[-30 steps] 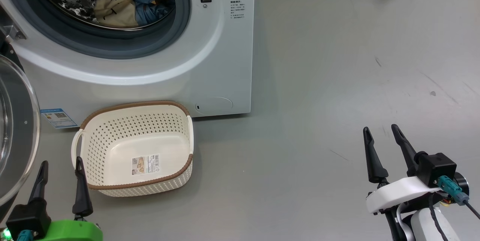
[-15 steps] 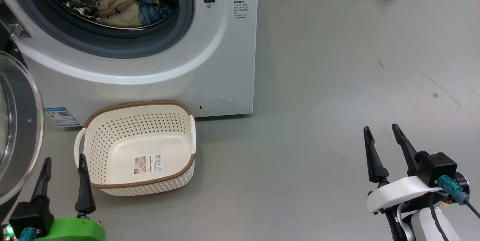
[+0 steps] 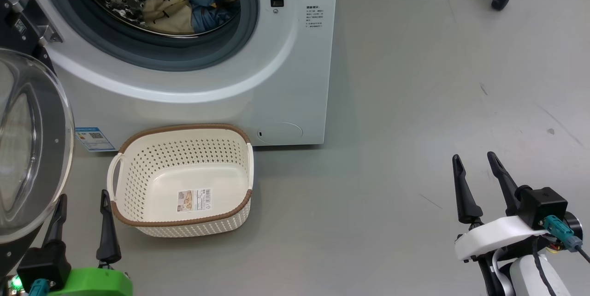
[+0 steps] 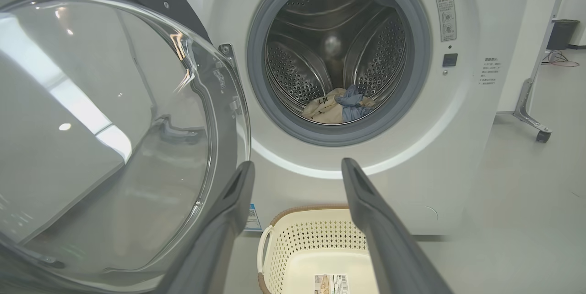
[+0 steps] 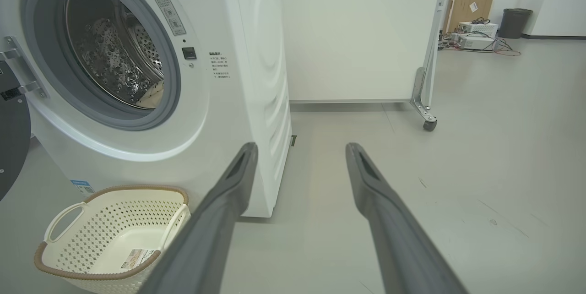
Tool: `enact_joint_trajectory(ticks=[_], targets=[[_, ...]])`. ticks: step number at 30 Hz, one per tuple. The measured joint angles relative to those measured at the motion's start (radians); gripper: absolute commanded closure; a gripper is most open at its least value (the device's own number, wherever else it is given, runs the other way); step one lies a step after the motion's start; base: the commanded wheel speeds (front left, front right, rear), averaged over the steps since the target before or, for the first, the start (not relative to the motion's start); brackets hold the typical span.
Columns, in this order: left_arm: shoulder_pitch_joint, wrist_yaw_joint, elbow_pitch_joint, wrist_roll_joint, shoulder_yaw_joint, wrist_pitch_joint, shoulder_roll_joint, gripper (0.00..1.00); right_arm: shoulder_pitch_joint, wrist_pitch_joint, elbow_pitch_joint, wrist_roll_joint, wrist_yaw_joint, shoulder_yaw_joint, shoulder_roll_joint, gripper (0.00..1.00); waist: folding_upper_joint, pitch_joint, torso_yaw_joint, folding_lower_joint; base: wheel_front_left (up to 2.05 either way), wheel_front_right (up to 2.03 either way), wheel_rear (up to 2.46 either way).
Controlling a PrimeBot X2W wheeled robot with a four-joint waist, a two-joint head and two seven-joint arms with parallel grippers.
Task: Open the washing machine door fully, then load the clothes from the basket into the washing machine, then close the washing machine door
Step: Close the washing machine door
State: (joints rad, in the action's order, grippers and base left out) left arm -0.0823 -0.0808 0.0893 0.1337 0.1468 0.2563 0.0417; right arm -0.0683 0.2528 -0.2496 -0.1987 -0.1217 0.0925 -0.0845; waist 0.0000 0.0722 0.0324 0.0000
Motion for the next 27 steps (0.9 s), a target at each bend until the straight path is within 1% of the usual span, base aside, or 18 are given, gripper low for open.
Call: enact_joint_trajectory(ticks=[3, 11, 23, 27], targets=[[0.0, 0.004, 0.001, 0.0, -0.005, 0.0, 0.0, 0.0, 0.001, 0.0, 0.0, 0.001, 0.0, -0.002, -0.003, 0.0, 0.0, -0.001, 0.01, 0.0, 0.0, 0.0, 0.0], [0.0, 0.016, 0.028, 0.009, -0.02, 0.0, -0.001, 0.0, 0.016, 0.0, 0.009, 0.008, 0.0, -0.011, -0.011, 0.0, 0.0, -0.006, 0.066, 0.0, 0.0, 0.0, 0.0], [-0.002, 0.04, 0.032, 0.028, -0.024, 0.0, -0.001, 0.0, 0.017, 0.0, 0.019, 0.015, 0.0, -0.009, -0.012, 0.0, 0.0, -0.006, 0.173, 0.0, 0.0, 0.0, 0.0], [-0.002, 0.057, 0.03, 0.033, -0.024, 0.0, -0.001, 0.0, 0.017, 0.0, 0.021, 0.015, 0.0, -0.006, -0.012, 0.0, 0.0, 0.0, 0.207, 0.0, 0.0, 0.0, 0.0]])
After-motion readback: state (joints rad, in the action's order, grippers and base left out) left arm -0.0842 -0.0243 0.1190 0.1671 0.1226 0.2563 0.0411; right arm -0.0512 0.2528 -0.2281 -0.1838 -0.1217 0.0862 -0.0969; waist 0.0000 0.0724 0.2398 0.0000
